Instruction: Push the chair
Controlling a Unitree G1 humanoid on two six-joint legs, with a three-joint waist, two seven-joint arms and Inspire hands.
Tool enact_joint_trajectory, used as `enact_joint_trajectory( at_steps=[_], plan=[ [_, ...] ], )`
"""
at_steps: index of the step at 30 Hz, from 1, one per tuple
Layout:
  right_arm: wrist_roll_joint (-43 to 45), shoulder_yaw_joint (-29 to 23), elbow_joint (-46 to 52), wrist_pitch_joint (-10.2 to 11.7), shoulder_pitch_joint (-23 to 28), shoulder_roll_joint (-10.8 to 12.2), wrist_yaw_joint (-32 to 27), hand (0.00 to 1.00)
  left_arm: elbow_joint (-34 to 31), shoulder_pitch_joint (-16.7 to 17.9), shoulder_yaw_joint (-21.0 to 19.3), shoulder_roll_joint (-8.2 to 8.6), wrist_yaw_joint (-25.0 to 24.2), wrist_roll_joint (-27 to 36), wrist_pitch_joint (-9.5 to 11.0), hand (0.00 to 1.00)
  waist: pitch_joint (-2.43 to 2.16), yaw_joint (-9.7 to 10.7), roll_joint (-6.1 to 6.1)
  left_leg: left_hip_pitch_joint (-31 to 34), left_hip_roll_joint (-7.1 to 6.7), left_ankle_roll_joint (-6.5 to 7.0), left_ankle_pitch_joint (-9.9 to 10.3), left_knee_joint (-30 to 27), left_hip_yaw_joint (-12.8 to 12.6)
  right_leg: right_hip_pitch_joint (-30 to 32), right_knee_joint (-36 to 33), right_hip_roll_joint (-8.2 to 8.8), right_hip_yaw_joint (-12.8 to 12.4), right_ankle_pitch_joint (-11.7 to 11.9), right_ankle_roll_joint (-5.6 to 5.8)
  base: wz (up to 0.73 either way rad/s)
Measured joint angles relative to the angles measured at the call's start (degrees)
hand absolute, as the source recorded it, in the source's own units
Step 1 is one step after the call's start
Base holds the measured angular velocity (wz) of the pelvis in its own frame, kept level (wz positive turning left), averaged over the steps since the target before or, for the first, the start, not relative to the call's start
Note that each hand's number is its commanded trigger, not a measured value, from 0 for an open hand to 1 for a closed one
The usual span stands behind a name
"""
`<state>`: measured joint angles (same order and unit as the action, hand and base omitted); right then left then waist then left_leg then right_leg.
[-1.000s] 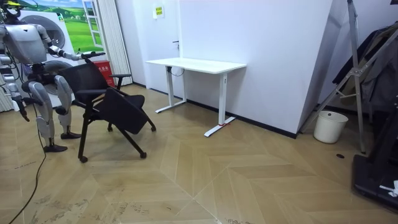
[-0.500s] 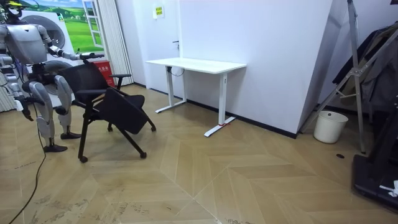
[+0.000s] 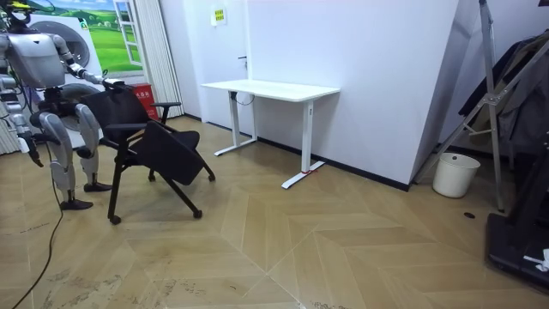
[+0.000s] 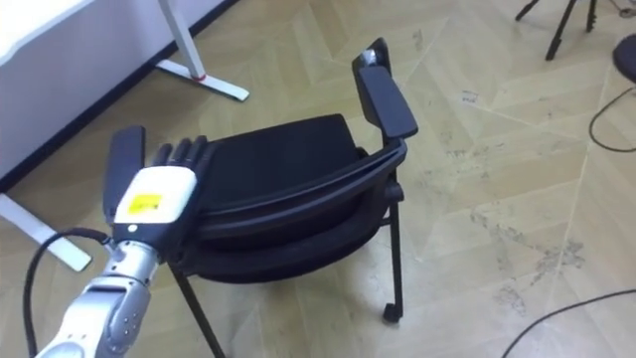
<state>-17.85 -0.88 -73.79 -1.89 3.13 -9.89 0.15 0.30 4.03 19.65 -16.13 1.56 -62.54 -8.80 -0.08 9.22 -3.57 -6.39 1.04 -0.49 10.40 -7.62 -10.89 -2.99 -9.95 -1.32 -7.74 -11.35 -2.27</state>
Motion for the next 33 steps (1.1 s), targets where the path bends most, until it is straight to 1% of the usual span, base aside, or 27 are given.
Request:
enact_joint_trajectory(
  at_steps=[2,4,5,7,9,12,14,15,19,23,24,25,26,28,30,32,33],
  plan=[
    [0.3,0.1,0.0,0.0,0.0,-0.1,-0.1,0.00,-1.2,0.0,1.1,-0.48,-2.5,0.0,-0.5,0.00,-0.11,0.1,-0.20,-0.2,0.06,0.00,0.0,0.0,0.0,-0.1,-0.2,-0.06,0.0,0.0,-0.01,-0.07],
    [0.4,0.1,0.0,0.0,-0.1,-0.1,-0.3,0.00,-2.1,0.0,1.4,-0.46,-4.6,0.0,-0.9,0.00,-0.04,0.2,-0.27,-0.5,0.21,0.00,0.0,0.0,0.1,-0.1,-0.8,-0.23,-0.1,0.0,-0.02,-0.06],
    [0.5,0.1,0.1,0.0,-0.1,-0.1,-0.5,0.00,-2.5,0.0,1.4,-0.46,-5.6,0.0,-0.9,0.00,0.07,0.3,-0.14,-0.7,0.23,0.00,0.0,0.1,0.1,-0.2,-0.8,-0.25,-0.1,0.0,-0.02,-0.08],
    [0.7,0.1,0.1,0.0,-0.3,-0.2,-0.8,0.00,-3.4,0.0,1.5,-0.47,-7.1,0.0,-1.3,0.00,0.44,0.3,-0.06,-0.9,0.23,0.00,0.0,0.2,0.1,-0.2,-0.8,-0.27,-0.1,0.0,-0.02,-0.09],
    [0.6,0.0,0.2,0.0,-0.5,-0.4,-0.9,0.00,-4.3,0.0,1.4,-0.50,-8.2,0.0,-1.5,0.00,0.96,0.3,-0.27,-0.9,0.19,0.00,0.0,0.2,0.1,0.0,-0.8,-0.26,-0.1,0.0,-0.02,-0.07],
    [0.7,-0.5,0.1,-0.1,-0.4,-0.6,-0.8,0.00,-4.9,0.0,0.9,-1.14,-9.4,1.5,-1.7,0.00,1.12,0.5,-0.33,-0.8,0.19,-0.01,0.0,0.2,0.1,0.2,-0.7,-0.27,0.0,0.0,-0.01,-0.05],
    [1.2,-0.5,0.1,-0.1,-0.4,-1.0,-0.8,0.00,-4.9,0.0,0.8,-1.13,-9.7,2.2,-2.0,0.00,1.07,0.6,-0.40,-0.7,0.19,0.00,0.0,0.1,0.1,0.3,-0.5,-0.26,0.0,0.0,-0.02,-0.07],
    [1.2,-0.5,0.1,-0.1,-0.5,-1.2,-0.9,0.00,-4.8,0.0,0.7,-1.13,-9.7,2.3,-2.2,0.00,0.98,0.6,-0.50,-0.5,0.19,-0.01,0.0,0.1,-0.1,0.6,-0.5,-0.26,0.0,0.0,-0.02,-0.06],
    [1.1,-0.5,0.2,0.0,-0.8,-1.4,-1.0,0.00,-3.6,-0.6,0.5,-1.14,-9.4,3.5,-2.0,0.00,0.78,0.6,-0.70,-0.3,0.25,-0.01,0.0,0.1,-0.3,0.9,-0.7,-0.33,0.1,0.0,-0.02,-0.02],
    [0.7,-0.5,0.8,0.0,-0.3,-1.3,-1.0,0.00,-0.2,-1.5,-0.2,-0.82,-8.4,4.7,-0.3,0.00,0.71,0.5,-0.75,-1.4,0.28,-0.01,0.0,0.1,-0.7,-0.2,-0.8,-0.37,-0.2,0.0,-0.03,-0.03],
    [0.6,-0.5,1.2,0.0,0.0,-1.3,-1.4,0.00,1.0,-2.1,-0.4,-0.41,-8.3,4.6,0.0,0.58,0.71,0.4,-0.75,-1.7,0.28,-0.01,0.0,0.1,-0.7,-0.4,-0.8,-0.37,-0.2,0.0,-0.04,0.00],
    [0.6,-0.5,1.4,0.0,0.1,-1.2,-1.7,0.00,2.0,-2.4,-0.5,-0.20,-8.1,4.6,0.2,0.84,0.71,0.3,-0.73,-1.8,0.28,-0.01,0.0,0.1,-0.8,-0.5,-0.8,-0.38,-0.2,0.0,-0.04,0.00],
    [0.6,-0.5,1.6,0.0,0.3,-1.1,-2.3,0.00,3.7,-2.5,-0.5,0.08,-7.2,4.5,0.7,1.00,0.74,0.2,-0.69,-2.3,0.28,-0.01,0.0,0.1,-0.9,-0.9,-0.7,-0.43,-0.3,0.0,-0.05,-0.06],
    [0.4,-0.6,2.4,0.0,0.7,-1.2,-3.1,0.00,6.0,-3.2,-0.8,0.44,-5.5,4.5,1.3,1.00,0.75,0.1,-0.66,-2.8,0.32,-0.01,0.0,0.1,-1.6,-1.0,-0.7,-0.58,-1.0,-0.1,-0.07,-0.14],
    [0.6,-0.9,2.7,0.0,0.9,-1.1,-3.3,0.00,8.0,-3.4,-1.6,1.19,-3.8,4.5,1.8,1.00,0.71,0.1,-0.57,-2.8,0.36,-0.01,0.0,0.0,-1.6,-0.9,-0.8,-0.77,-1.6,-0.1,-0.04,-0.14],
    [0.6,-1.7,2.7,0.0,1.3,-1.1,-3.3,0.00,8.8,-3.7,-1.8,1.42,-3.3,4.5,1.8,1.00,0.63,0.2,-0.43,-2.8,0.35,-0.01,0.0,0.0,-1.8,-0.8,-0.8,-0.79,-1.9,-0.1,0.07,-0.05],
    [0.6,-2.4,2.7,0.0,1.5,-1.1,-3.3,0.00,8.9,-3.7,-1.7,1.26,-3.3,4.4,2.1,1.00,0.61,0.2,-0.40,-2.9,0.34,-0.01,0.0,0.0,-2.0,-0.7,-0.8,-0.79,-2.0,0.0,0.19,-0.07]
  ],
)
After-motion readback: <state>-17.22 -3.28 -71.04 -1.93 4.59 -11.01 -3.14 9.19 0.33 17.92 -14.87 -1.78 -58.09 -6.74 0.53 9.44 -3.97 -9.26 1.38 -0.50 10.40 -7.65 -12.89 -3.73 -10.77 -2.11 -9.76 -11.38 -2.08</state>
